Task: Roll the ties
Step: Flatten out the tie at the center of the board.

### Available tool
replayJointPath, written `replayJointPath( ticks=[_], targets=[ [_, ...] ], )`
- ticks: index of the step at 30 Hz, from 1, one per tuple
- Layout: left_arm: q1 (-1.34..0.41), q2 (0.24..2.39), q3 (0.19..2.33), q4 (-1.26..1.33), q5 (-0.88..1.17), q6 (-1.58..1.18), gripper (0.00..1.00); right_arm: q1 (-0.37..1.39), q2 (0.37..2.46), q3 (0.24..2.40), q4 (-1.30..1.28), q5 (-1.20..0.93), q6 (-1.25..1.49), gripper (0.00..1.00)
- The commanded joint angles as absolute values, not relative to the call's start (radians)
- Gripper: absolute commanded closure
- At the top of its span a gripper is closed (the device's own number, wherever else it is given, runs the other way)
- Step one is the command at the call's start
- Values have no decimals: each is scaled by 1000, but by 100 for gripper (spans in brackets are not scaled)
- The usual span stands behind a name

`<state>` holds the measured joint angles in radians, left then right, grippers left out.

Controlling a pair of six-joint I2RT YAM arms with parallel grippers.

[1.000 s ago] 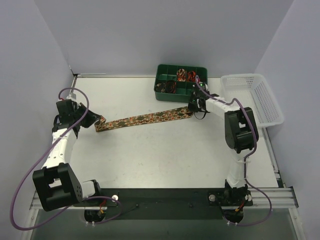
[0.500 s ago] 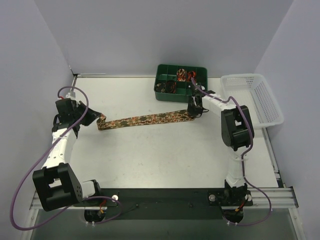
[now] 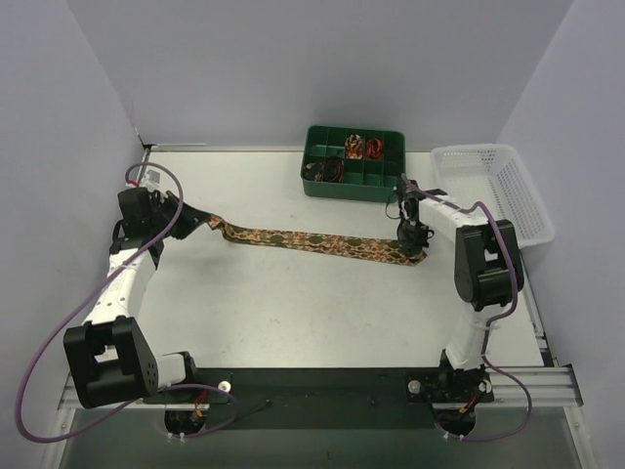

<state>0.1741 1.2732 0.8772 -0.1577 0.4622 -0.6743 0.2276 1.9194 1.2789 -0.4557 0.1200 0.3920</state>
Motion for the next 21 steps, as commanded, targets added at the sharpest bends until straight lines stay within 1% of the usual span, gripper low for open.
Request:
replayJointPath(
  ticks=[1,8,11,13,16,19,21],
  targets=[
    [169,1270,882,-101,499,-687,100,187,1835,1194,-635,235,405,100],
    [173,1247,877,-130,529,-687,100,69,1784,1129,-649,304,390,100],
    [179,1238,873,-140,549,-687,100,64,1746,1137,-644,293,384,100],
    [184,1236,874,-146,569,-687,100,89,1717,1157,-640,287,379,100],
    [192,1236,873,-144,626,-703,100,178,1689,1225,-640,285,353,99],
    [199,1233,858,-120,661,-727,100,302,1693,1317,-638,267,350,97],
    [202,1238,854,-120,660,-730,100,377,1722,1373,-618,213,359,96]
  ],
)
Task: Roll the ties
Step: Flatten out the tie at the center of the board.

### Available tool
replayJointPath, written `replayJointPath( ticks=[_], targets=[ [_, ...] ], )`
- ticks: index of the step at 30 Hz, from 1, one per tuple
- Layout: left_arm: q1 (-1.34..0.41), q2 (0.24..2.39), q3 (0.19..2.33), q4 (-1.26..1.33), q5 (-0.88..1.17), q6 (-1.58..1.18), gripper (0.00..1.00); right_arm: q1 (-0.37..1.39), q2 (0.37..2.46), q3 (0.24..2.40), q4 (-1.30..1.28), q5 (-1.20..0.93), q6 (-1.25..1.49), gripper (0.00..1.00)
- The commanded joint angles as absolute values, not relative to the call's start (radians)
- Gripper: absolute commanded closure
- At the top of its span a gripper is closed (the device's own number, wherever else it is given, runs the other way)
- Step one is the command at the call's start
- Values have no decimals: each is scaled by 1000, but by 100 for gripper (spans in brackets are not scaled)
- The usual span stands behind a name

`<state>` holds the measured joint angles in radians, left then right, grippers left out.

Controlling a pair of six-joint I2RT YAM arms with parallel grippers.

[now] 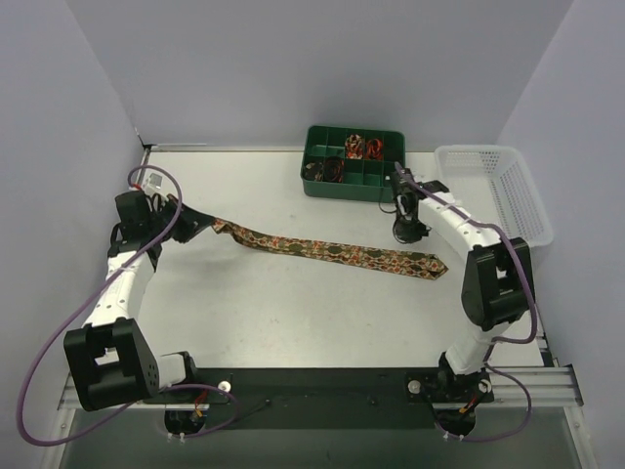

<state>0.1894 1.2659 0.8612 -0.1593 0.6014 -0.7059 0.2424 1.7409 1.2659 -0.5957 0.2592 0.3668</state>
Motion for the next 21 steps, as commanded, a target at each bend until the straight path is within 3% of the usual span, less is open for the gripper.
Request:
replayJointPath(
  ticks=[1,7,16,21],
  targets=[
    [210,1241,853,-118,660,-729,100,402,1736,1387,-600,189,350,95],
    [224,1278,848,-100,673,-732,100,551,1988,1658,-543,57,321,95],
    [244,1313,844,-80,699,-739,100,632,2353,2086,-526,-104,307,95],
    [245,1318,838,-78,689,-732,100,643,2424,2111,-517,-133,293,95]
  ],
)
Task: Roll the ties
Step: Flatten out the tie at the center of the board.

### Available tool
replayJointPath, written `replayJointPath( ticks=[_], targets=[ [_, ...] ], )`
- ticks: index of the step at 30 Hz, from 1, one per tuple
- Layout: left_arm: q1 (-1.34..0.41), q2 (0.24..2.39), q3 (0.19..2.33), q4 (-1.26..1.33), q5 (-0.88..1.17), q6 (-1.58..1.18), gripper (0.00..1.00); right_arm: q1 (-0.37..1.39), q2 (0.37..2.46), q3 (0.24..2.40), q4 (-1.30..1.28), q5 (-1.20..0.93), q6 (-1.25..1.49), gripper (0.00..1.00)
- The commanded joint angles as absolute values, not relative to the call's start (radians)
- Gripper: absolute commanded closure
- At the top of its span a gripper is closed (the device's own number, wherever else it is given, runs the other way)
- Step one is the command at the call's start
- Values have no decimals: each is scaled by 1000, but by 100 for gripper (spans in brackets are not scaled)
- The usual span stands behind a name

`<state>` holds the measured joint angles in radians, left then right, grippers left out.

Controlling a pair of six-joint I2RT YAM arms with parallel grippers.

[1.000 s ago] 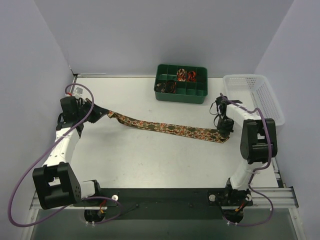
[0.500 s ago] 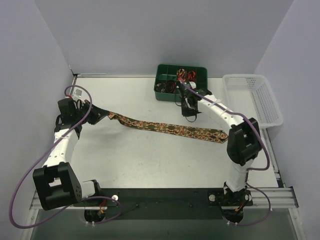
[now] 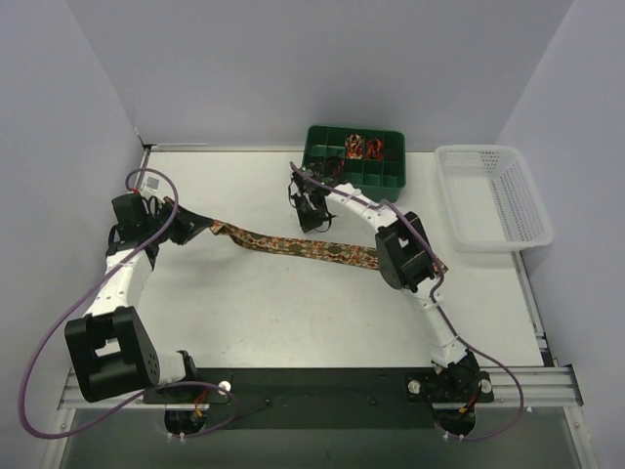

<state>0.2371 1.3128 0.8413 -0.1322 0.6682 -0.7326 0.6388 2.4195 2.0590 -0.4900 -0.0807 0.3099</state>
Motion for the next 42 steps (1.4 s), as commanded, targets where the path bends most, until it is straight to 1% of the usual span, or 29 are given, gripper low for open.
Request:
replayJointPath(
  ticks=[1,4,7,15,21,23,25,26,28,29,30,31,32,33,34,35,36,37,38,40,41,42],
  targets=[
    [245,1322,835,-80,689,-730,100,644,2425,2097,-517,-147,291,95],
    [245,1324,831,-77,690,-730,100,658,2424,2065,-511,-176,281,95],
    [245,1315,828,-72,687,-732,100,676,2398,1994,-511,-196,264,95],
    [247,1284,844,-126,673,-703,100,698,2310,1780,-518,-334,186,95],
    [252,1289,868,-227,632,-611,95,709,2266,1724,-523,-361,120,95],
    [256,1286,868,-279,609,-582,95,709,2255,1712,-529,-350,110,95],
    [261,1272,859,-307,571,-549,92,706,2249,1709,-538,-319,107,95],
    [264,1263,854,-334,560,-540,81,706,2244,1709,-538,-311,107,95],
    [275,1229,838,-354,535,-528,68,704,2232,1713,-540,-301,107,95],
    [281,1215,831,-376,494,-528,57,704,2227,1721,-543,-296,107,95],
    [287,1197,827,-380,467,-526,49,704,2223,1729,-543,-292,112,95],
    [290,1159,825,-394,437,-522,43,704,2214,1735,-545,-290,112,95],
    [290,1141,837,-425,360,-515,39,704,2209,1750,-548,-288,113,95],
    [290,1112,848,-442,324,-494,25,704,2204,1758,-549,-288,115,94],
    [290,1105,862,-460,283,-485,17,704,2198,1766,-551,-290,117,94],
    [290,1100,888,-497,246,-477,12,706,2194,1779,-551,-290,120,92],
    [290,1095,894,-497,233,-462,12,706,2186,1785,-551,-293,123,83],
    [290,1098,894,-495,239,-460,12,706,2183,1795,-552,-295,127,80],
    [291,1101,890,-483,251,-463,12,706,2181,1802,-549,-299,127,79],
    [290,1117,842,-421,304,-489,12,706,2175,1824,-546,-321,140,76],
    [290,1121,821,-398,308,-501,12,706,2172,1827,-535,-328,146,71],
    [290,1133,781,-376,311,-523,12,707,2168,1827,-528,-342,150,68]
  ],
)
